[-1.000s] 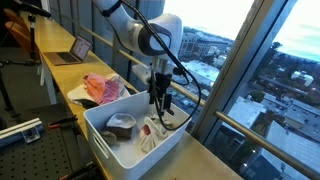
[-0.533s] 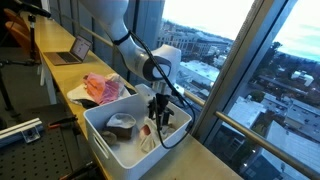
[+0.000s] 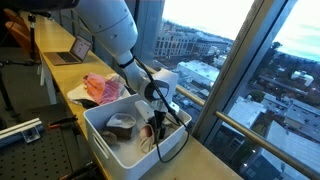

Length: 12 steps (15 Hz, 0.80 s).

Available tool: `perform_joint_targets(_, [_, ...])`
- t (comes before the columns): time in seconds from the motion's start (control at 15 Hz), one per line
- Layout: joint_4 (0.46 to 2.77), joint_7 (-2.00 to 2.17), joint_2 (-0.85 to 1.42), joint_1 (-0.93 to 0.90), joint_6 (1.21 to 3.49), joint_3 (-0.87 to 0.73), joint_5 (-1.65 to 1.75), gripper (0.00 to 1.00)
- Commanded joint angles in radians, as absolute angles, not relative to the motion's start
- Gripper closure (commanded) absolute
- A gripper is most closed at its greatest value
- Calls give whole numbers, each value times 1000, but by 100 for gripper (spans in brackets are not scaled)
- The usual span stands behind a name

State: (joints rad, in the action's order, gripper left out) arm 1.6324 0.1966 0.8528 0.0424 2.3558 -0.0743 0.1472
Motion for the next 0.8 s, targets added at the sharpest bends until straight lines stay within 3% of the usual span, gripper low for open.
perform_joint_targets(0.0, [1622,185,881,18,2349,-80,121,34])
perform_joint_targets(0.53, [1883,202,591,-49,2352,-52,93,93])
perform_joint_targets(0.6, [1915,201,539,-55,2347,-52,88,99])
perform_joint_targets(0.73, [1947,209,452,-70,2340,-60,97,97])
